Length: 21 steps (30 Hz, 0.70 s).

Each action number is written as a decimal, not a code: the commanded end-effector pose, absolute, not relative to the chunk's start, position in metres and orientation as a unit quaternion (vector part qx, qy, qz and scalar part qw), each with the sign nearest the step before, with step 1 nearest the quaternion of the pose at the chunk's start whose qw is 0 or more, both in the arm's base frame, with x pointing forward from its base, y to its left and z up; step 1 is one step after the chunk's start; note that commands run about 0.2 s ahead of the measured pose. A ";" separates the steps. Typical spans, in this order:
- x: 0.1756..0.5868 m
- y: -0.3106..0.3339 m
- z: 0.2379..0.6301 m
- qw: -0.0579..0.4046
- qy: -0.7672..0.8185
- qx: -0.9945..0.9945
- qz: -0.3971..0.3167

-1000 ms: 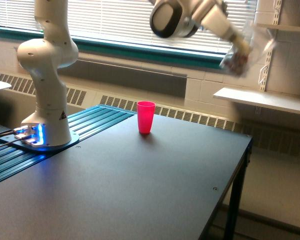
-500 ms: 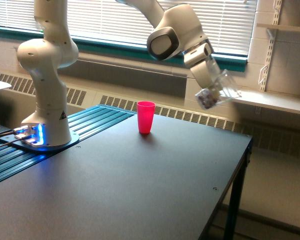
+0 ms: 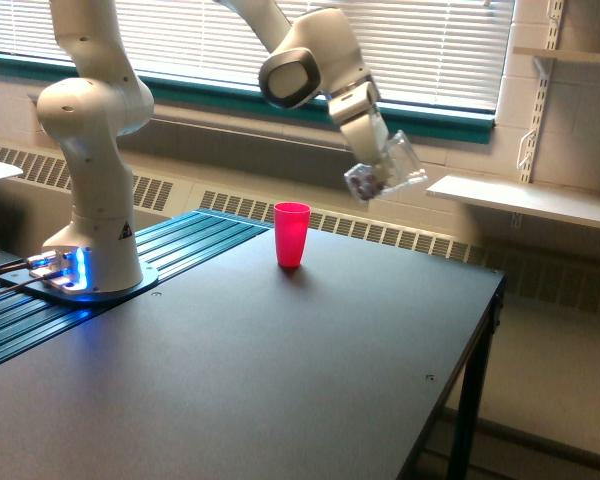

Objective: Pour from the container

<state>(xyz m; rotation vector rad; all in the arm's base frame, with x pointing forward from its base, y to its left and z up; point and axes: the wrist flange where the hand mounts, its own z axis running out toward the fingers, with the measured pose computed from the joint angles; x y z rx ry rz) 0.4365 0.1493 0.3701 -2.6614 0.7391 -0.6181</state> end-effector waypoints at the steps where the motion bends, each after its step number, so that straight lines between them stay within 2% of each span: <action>1: 0.401 0.168 0.365 0.150 0.231 -0.943 -0.185; 12: 0.332 0.200 0.366 0.160 0.192 -0.959 -0.136; 21: 0.274 0.224 0.357 0.149 0.140 -0.974 -0.100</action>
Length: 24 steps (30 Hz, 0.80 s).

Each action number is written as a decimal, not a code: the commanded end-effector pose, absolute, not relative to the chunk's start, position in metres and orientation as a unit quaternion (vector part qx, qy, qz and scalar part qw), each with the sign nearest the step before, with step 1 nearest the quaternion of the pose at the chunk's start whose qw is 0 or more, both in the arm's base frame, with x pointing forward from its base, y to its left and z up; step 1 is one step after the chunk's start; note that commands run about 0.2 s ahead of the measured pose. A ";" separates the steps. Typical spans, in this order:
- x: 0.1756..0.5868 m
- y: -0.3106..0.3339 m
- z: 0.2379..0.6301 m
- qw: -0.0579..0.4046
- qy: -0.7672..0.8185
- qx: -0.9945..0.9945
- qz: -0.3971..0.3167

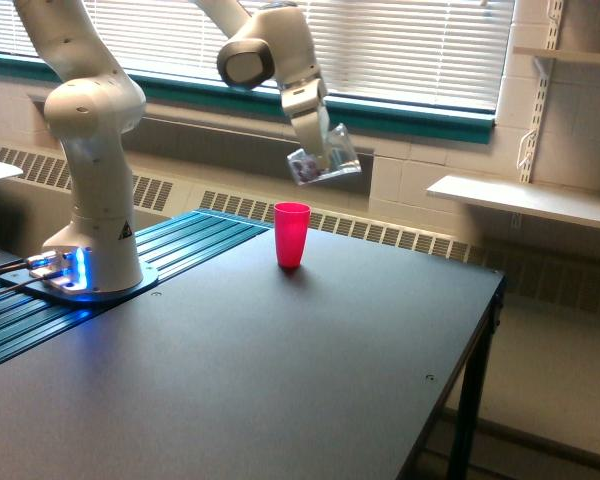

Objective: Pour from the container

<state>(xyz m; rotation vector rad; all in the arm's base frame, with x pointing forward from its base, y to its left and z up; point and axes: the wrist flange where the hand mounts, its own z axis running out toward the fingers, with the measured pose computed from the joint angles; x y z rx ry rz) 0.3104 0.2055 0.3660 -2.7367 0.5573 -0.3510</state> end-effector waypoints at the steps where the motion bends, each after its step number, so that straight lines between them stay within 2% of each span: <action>1: 0.268 0.227 0.356 0.144 0.135 -0.976 -0.096; 16: 0.215 0.238 0.337 0.110 0.095 -0.988 -0.043; 24: 0.207 0.235 0.323 0.060 0.094 -0.994 -0.021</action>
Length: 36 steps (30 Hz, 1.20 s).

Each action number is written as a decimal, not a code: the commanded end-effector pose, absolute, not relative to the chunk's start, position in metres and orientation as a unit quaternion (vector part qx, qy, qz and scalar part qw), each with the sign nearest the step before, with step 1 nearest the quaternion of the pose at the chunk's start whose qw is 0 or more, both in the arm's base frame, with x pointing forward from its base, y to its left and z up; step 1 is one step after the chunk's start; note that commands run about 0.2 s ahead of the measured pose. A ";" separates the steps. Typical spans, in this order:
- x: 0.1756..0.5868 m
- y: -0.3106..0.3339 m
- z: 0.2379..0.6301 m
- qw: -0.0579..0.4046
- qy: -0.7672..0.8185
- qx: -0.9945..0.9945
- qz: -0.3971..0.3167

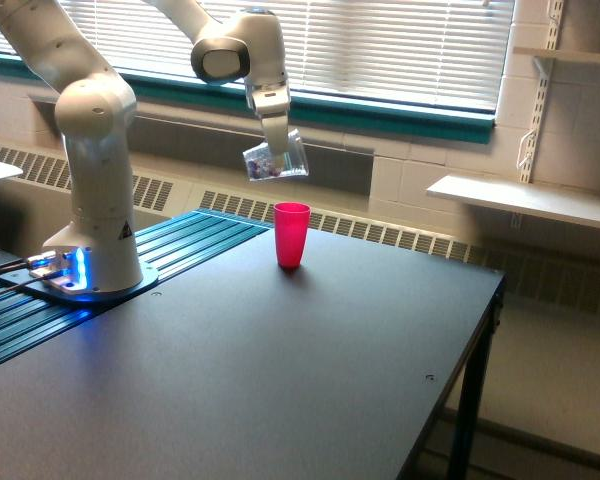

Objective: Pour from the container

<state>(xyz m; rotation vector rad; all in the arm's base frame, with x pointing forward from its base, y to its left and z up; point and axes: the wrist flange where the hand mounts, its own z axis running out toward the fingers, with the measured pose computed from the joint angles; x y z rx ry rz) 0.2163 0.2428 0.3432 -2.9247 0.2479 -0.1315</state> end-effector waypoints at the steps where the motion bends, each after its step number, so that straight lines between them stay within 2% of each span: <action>1: 0.206 0.236 0.320 0.053 0.094 -0.994 -0.018; 10: 0.197 0.243 0.303 -0.002 0.072 -0.997 -0.013; 22: 0.195 0.256 0.297 -0.009 0.085 -0.996 0.013; 36: 0.199 0.265 0.290 -0.038 0.094 -0.994 0.036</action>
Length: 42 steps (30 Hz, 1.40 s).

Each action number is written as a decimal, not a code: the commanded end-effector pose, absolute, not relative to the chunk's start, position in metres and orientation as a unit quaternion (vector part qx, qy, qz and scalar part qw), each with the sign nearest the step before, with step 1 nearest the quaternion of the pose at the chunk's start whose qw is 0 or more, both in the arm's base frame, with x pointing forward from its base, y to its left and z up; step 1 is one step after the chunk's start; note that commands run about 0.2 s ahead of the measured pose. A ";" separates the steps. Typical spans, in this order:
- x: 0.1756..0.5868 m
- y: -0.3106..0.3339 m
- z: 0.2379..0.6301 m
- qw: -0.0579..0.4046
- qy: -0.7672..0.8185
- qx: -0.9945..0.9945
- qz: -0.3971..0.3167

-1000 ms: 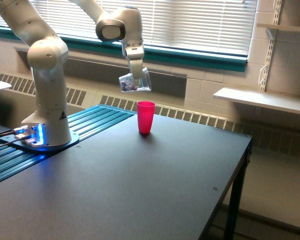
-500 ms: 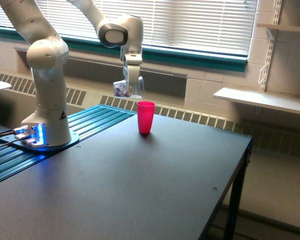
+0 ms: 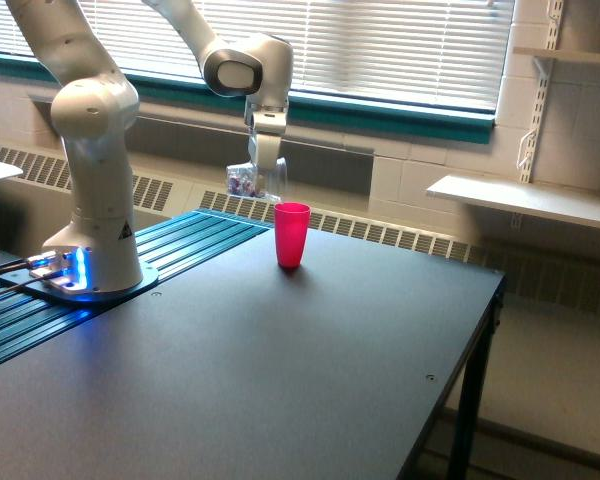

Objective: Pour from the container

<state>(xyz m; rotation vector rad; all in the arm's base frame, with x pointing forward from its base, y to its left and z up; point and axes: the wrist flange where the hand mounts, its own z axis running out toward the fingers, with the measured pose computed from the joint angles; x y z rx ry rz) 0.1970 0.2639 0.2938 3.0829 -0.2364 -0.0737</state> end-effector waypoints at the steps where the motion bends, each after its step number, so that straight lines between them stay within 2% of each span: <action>1: 0.199 0.265 0.289 0.042 -0.096 0.994 -0.038; 16: 0.212 0.275 0.293 0.040 -0.117 0.991 -0.053; 42: 0.199 0.269 0.291 0.049 -0.115 0.989 -0.079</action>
